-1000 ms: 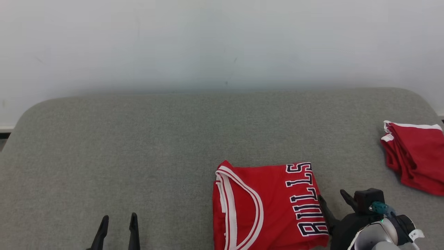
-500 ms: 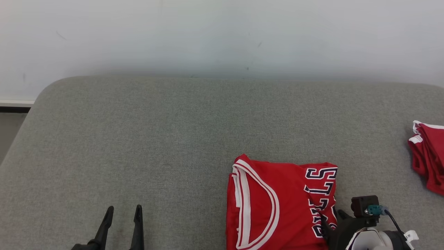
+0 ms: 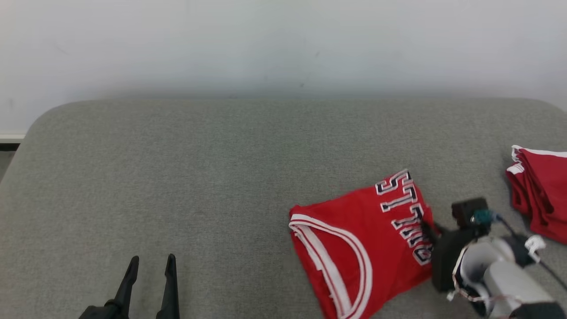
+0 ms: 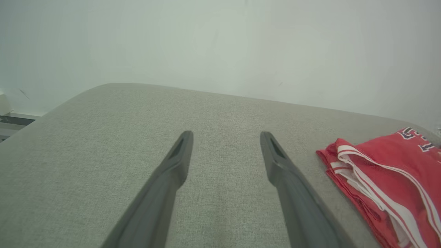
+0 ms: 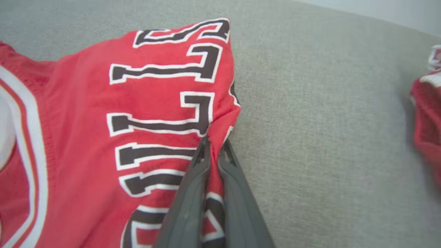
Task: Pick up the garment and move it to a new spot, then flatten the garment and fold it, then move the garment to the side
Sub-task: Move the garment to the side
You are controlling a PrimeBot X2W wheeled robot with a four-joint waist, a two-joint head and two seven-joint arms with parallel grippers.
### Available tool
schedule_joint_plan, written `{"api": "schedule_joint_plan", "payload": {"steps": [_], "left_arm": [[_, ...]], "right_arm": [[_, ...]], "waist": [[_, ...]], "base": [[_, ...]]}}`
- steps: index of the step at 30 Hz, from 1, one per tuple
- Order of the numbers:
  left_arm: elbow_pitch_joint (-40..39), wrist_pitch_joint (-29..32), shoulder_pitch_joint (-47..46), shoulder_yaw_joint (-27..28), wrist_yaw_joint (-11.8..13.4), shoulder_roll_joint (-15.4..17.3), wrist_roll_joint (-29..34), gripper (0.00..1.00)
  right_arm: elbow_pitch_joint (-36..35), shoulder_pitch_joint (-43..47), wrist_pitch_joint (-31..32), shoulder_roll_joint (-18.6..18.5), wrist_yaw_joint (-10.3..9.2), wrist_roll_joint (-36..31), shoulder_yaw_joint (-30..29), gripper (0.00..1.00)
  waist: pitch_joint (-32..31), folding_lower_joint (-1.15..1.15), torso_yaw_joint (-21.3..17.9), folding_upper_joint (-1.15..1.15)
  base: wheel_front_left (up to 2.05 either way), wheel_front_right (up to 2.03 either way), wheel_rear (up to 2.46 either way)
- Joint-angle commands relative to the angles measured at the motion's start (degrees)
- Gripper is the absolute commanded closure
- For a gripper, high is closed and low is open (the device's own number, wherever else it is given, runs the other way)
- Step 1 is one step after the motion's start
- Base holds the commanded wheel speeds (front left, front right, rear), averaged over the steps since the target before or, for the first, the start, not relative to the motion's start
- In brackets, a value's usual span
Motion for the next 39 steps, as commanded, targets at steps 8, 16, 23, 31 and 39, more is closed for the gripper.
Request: {"api": "schedule_joint_plan", "payload": {"steps": [8, 16, 23, 31, 39], "left_arm": [[-1.7, -0.1, -1.6, 1.1, 0.5, 0.0, -1.5, 0.0], [-3.6, -0.1, -3.4, 1.9, 0.1, 0.0, -0.9, 0.0], [-4.1, 0.0, -5.8, 1.7, -0.5, 0.0, -0.2, 0.0], [-5.3, 0.0, -9.0, 2.1, -1.9, 0.0, 1.5, 0.0], [-6.9, 0.0, -11.8, 2.5, -3.0, 0.4, 4.4, 0.0]], "right_arm": [[-5.5, -11.2, 5.0, -8.2, -0.19, 0.1, 4.0, 1.0], [-6.6, -19.1, 8.2, -13.0, -0.19, 1.0, 4.4, 1.0], [-4.6, -22.9, 8.0, -15.4, -0.19, -0.3, 2.5, 1.0], [-1.8, -22.8, 6.9, -18.9, -0.18, -3.4, -5.7, 1.0], [4.5, -23.2, 3.6, -16.4, -0.19, -10.7, -19.4, 1.0]], "waist": [[2.0, 0.0, -4.2, -0.01], [6.0, 0.0, -8.7, -0.01], [9.6, 0.0, -11.2, -0.01], [13.8, 0.0, -12.9, -0.01], [18.3, 0.0, -12.5, -0.01]], "base": [[0.0, 0.0, 0.0], [0.0, 0.0, 0.0], [0.0, 0.0, 0.0], [0.0, 0.0, 0.0], [0.0, 0.0, 0.0]]}}
